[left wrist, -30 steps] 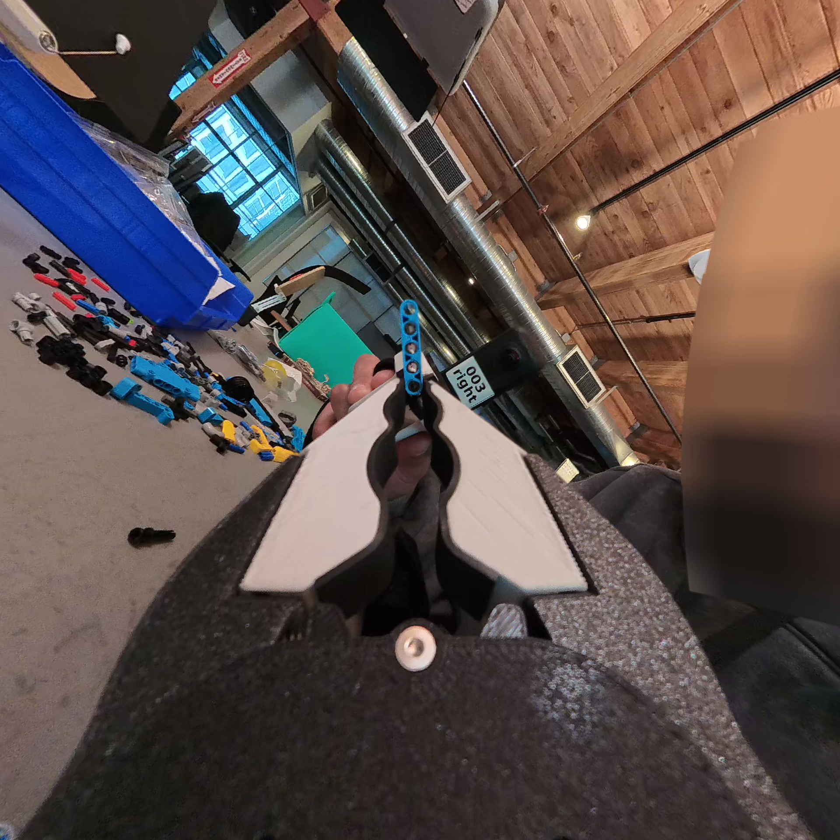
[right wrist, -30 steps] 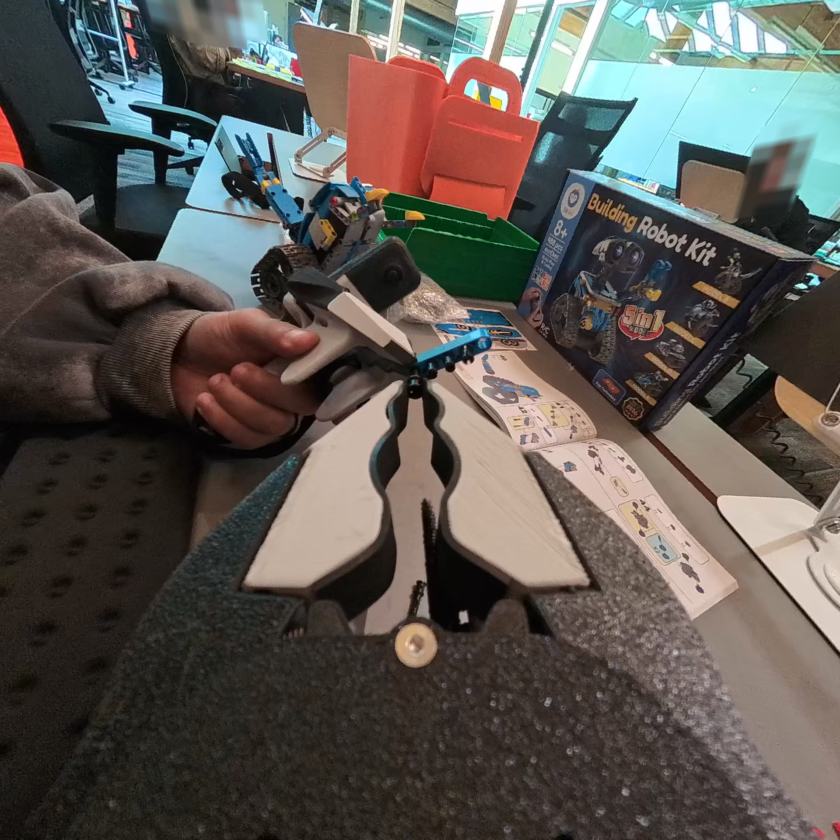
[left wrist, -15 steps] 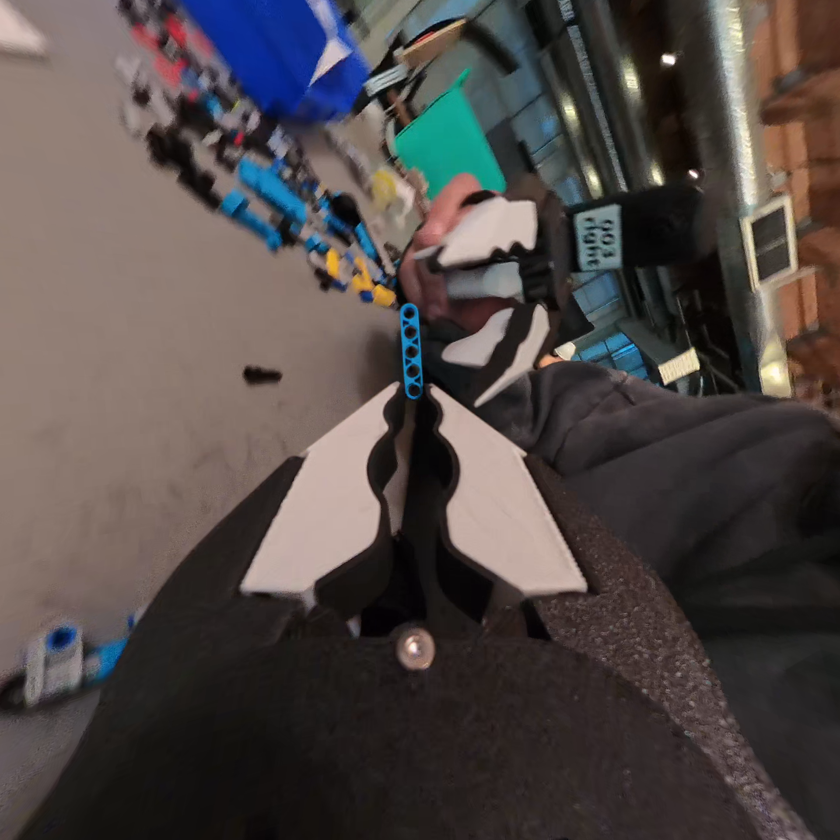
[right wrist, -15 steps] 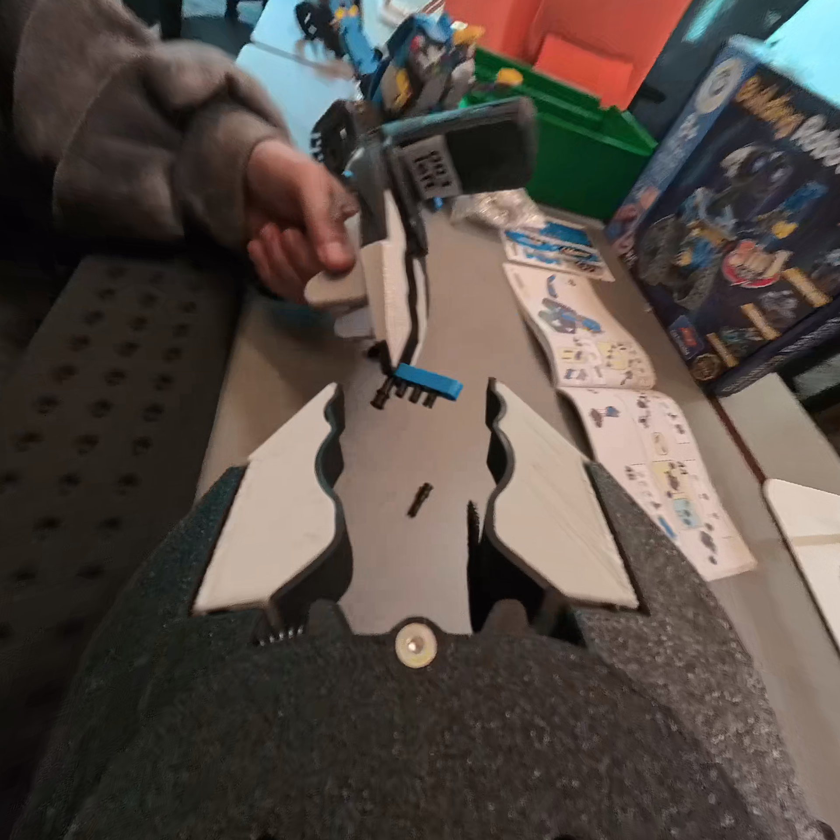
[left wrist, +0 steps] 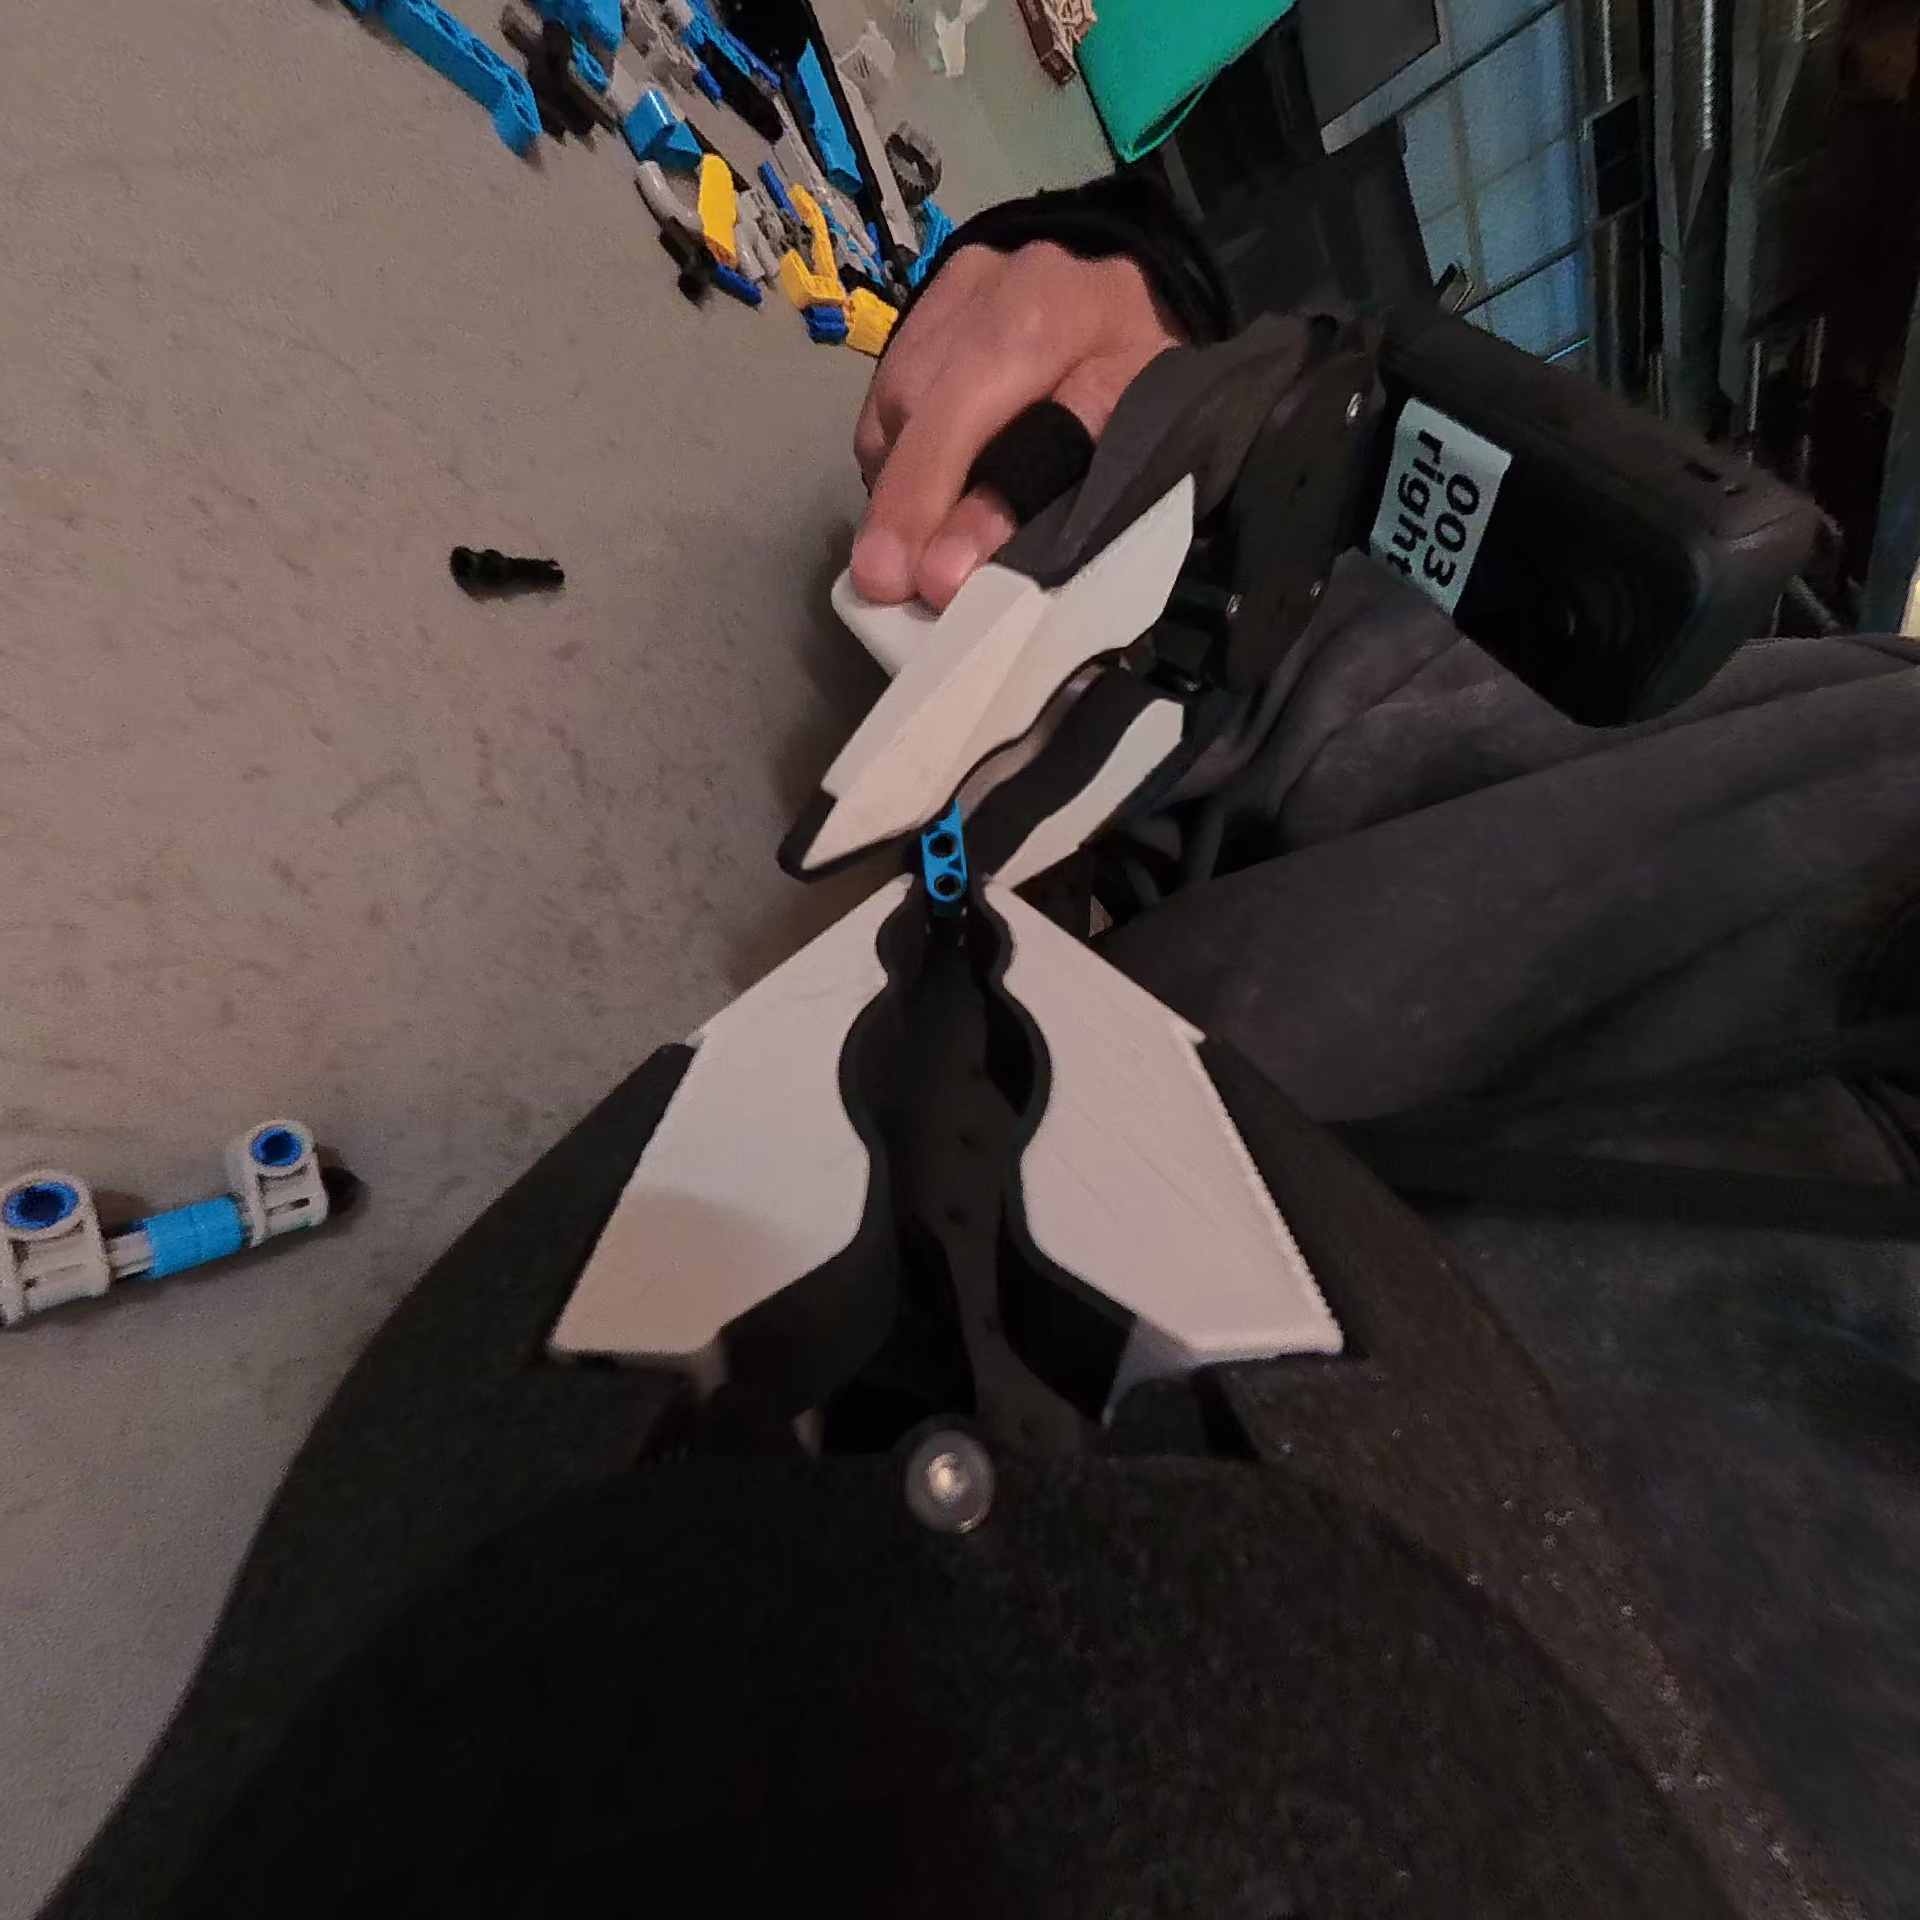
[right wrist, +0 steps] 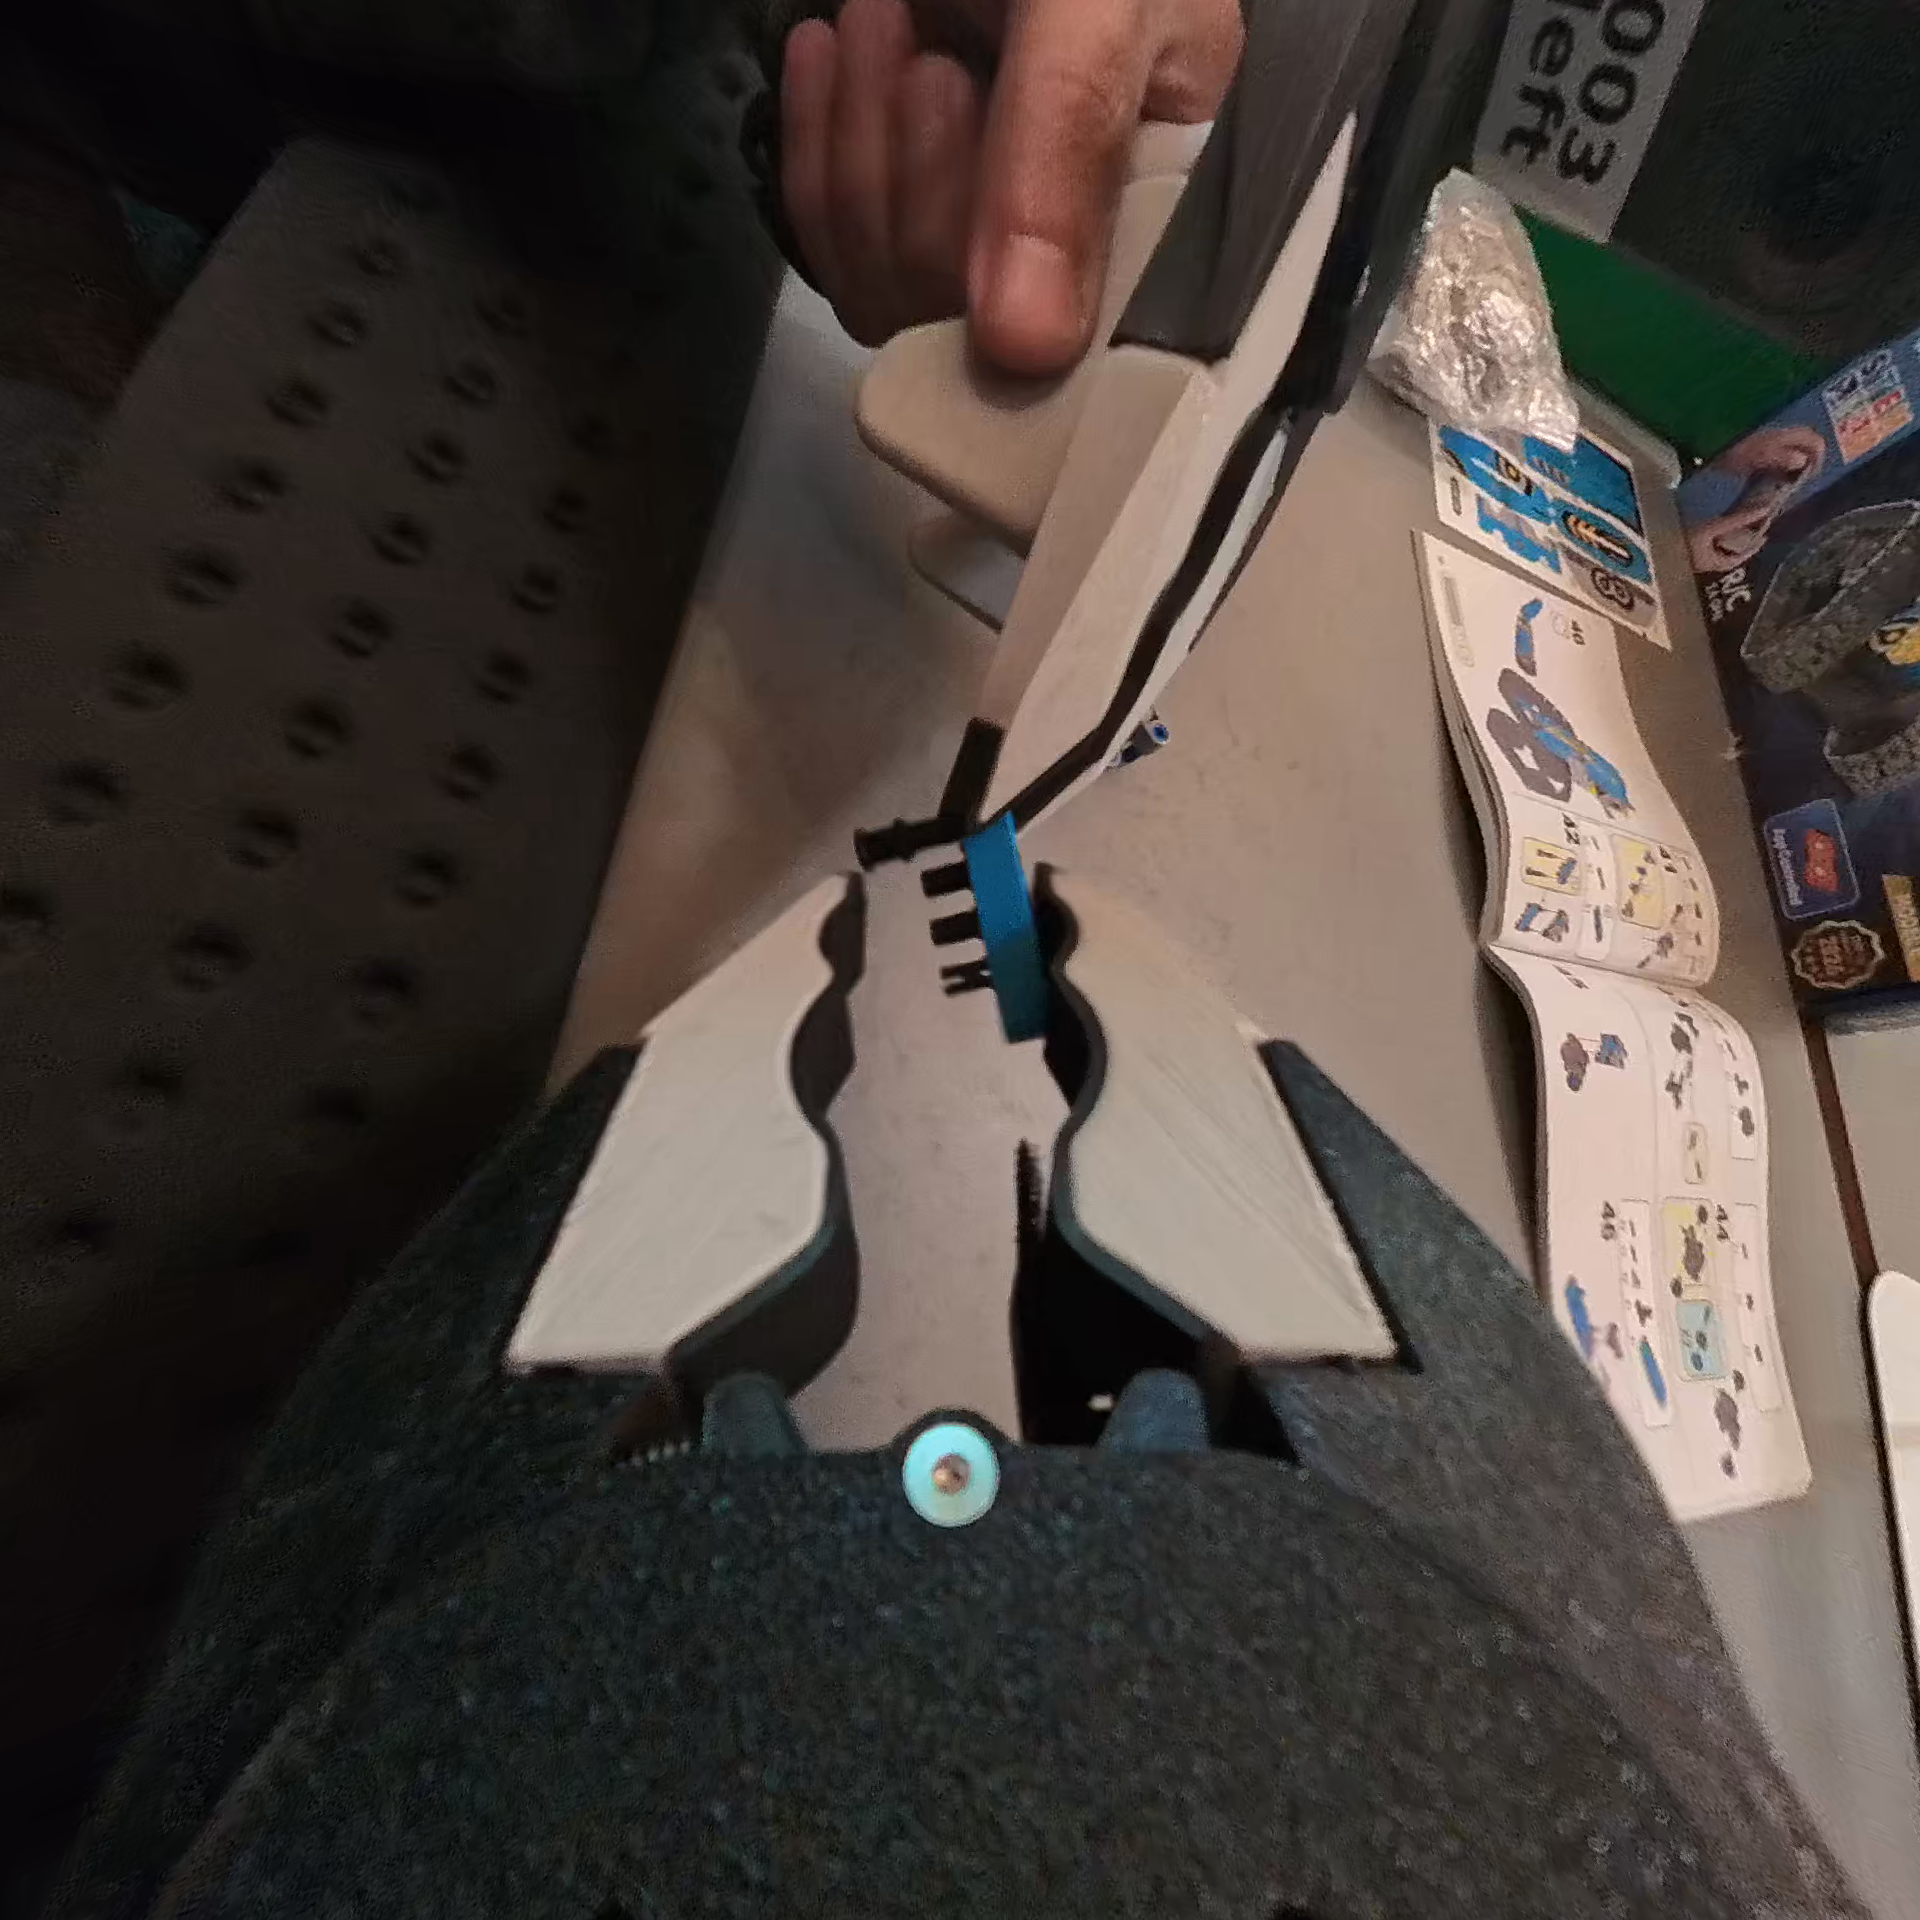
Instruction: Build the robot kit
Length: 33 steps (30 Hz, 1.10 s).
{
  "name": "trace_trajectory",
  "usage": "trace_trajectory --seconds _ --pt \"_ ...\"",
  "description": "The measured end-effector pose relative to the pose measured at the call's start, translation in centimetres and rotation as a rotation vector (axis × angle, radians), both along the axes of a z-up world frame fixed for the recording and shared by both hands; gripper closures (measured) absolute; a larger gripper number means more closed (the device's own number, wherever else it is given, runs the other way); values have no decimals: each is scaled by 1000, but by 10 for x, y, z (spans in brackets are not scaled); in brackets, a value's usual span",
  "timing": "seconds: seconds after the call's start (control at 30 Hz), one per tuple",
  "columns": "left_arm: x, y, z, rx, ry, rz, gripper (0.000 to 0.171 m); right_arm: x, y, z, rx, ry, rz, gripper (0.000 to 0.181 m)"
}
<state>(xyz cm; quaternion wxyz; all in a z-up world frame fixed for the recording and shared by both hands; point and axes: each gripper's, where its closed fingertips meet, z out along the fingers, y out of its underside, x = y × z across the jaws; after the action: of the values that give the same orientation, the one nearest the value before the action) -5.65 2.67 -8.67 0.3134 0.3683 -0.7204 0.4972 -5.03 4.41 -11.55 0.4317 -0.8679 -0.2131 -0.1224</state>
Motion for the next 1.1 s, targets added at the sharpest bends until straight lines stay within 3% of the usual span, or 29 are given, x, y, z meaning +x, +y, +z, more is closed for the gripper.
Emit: trace_trajectory --seconds 0.1,0.4,0.67,0.93,1.1 --pt "3 2 7 -48 6 10 166 6 0 7 33 -18 -18 165" --pt "19 8 16 -111 -30 99 166 6 4 29 132 54 -55 142" --pt "15 3 26 -202 23 88 166 8 4 45 182 -23 -71 155" --pt "13 4 25 -193 -49 70 166 6 4 44 133 -39 -78 157" --pt "17 5 35 -219 -185 97 166 10 6 53 195 -63 -83 156"
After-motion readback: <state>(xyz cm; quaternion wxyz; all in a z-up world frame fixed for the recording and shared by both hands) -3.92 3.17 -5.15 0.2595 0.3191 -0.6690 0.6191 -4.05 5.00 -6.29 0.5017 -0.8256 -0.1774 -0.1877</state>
